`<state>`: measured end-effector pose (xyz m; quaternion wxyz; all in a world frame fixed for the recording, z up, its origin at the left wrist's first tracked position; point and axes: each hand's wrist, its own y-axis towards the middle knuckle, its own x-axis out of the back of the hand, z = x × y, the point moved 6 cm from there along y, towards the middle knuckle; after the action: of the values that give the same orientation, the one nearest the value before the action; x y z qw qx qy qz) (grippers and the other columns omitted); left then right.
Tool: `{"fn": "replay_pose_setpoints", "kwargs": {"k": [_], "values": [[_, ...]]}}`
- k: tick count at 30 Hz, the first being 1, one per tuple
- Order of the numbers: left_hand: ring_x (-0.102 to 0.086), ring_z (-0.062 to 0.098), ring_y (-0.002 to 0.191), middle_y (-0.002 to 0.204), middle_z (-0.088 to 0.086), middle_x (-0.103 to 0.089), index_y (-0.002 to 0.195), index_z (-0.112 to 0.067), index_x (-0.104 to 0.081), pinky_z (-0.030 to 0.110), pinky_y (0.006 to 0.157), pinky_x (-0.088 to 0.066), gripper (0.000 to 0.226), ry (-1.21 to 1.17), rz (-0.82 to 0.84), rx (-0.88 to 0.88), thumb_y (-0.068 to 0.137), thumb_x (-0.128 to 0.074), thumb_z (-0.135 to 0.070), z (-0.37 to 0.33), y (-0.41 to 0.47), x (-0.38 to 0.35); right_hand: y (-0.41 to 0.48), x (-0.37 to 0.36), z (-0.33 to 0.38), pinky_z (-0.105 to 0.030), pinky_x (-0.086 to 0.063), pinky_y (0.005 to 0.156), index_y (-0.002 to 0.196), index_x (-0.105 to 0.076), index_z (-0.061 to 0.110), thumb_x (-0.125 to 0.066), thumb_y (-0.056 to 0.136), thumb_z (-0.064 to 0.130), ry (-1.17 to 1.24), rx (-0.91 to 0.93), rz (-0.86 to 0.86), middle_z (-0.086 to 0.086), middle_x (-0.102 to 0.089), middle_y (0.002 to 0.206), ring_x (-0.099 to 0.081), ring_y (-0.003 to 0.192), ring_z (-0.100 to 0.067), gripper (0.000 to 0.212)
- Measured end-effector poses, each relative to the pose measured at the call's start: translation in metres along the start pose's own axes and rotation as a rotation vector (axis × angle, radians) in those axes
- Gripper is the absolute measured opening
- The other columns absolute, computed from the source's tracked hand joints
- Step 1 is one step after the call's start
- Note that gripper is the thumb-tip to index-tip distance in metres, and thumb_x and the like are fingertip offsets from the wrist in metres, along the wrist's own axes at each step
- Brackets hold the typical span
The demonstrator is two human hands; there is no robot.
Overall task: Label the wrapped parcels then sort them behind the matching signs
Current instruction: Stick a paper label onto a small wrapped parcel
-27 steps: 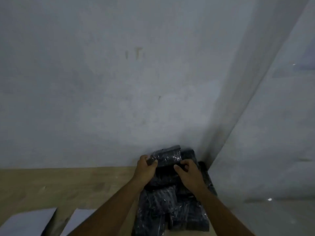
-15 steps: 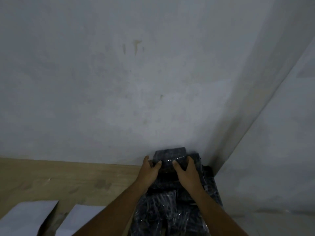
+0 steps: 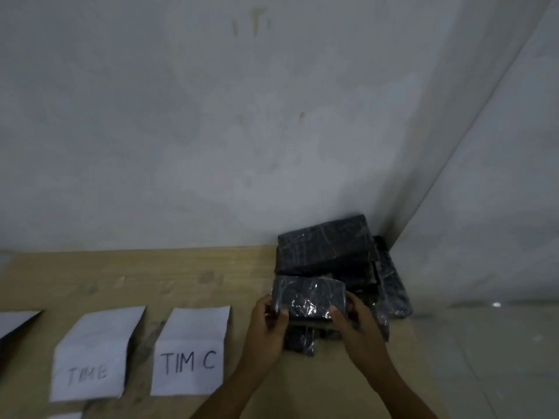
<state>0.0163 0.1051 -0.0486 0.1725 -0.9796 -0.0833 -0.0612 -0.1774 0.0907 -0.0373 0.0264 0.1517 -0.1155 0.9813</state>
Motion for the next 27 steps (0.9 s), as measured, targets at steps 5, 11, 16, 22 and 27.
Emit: {"fn": "replay_pose_setpoints", "kwargs": {"k": [5,11,16,22,27], "values": [[-0.059,-0.004,0.093,0.114,-0.004,-0.059,0.12,-0.021,-0.047,0.009,0.071,-0.048,0.03,0.024,0.078,0.056,0.093,-0.059,-0.016,0.051,-0.065,0.032,-0.077,-0.024,-0.043,-0.026,-0.047,0.082,0.127,-0.054,0.026,-0.061,0.092,0.02,-0.012,-0.112,0.002,0.003,-0.06,0.118,-0.059,0.097,-0.005,0.036],[-0.053,-0.003,0.103,0.114,-0.012,-0.053,0.125,-0.03,-0.037,0.013,0.075,-0.045,0.038,0.094,0.215,0.206,0.093,-0.058,-0.029,0.116,-0.122,0.09,-0.16,-0.077,-0.084,-0.025,-0.048,0.073,0.121,-0.052,0.029,-0.056,0.096,0.023,-0.053,-0.257,0.039,0.005,-0.064,0.107,-0.062,0.094,-0.009,0.027],[-0.055,-0.003,0.1,0.115,-0.006,-0.058,0.118,-0.023,-0.048,0.012,0.075,-0.046,0.026,0.162,0.255,0.26,0.094,-0.057,-0.024,0.163,-0.151,0.128,-0.206,-0.12,-0.133,-0.048,-0.053,0.088,0.112,-0.05,0.02,-0.061,0.092,0.034,-0.068,-0.433,0.021,-0.005,-0.06,0.11,-0.061,0.099,-0.023,0.027],[-0.052,-0.003,0.095,0.109,-0.008,-0.056,0.11,-0.024,-0.047,0.004,0.056,-0.043,0.016,0.242,0.316,0.298,0.096,-0.054,-0.028,0.185,-0.169,0.143,-0.231,-0.136,-0.14,-0.032,-0.048,0.078,0.113,-0.05,0.013,-0.059,0.094,0.029,-0.079,-0.485,-0.054,-0.008,-0.06,0.11,-0.059,0.099,-0.024,0.027],[-0.052,-0.002,0.088,0.105,-0.01,-0.055,0.11,-0.027,-0.045,0.008,0.052,-0.041,0.016,0.312,0.321,0.263,0.096,-0.052,-0.033,0.183,-0.167,0.14,-0.232,-0.135,-0.127,-0.028,-0.045,0.084,0.126,-0.05,0.012,-0.058,0.095,0.028,-0.124,-0.391,-0.016,-0.001,-0.058,0.111,-0.055,0.1,-0.017,0.035]]}}
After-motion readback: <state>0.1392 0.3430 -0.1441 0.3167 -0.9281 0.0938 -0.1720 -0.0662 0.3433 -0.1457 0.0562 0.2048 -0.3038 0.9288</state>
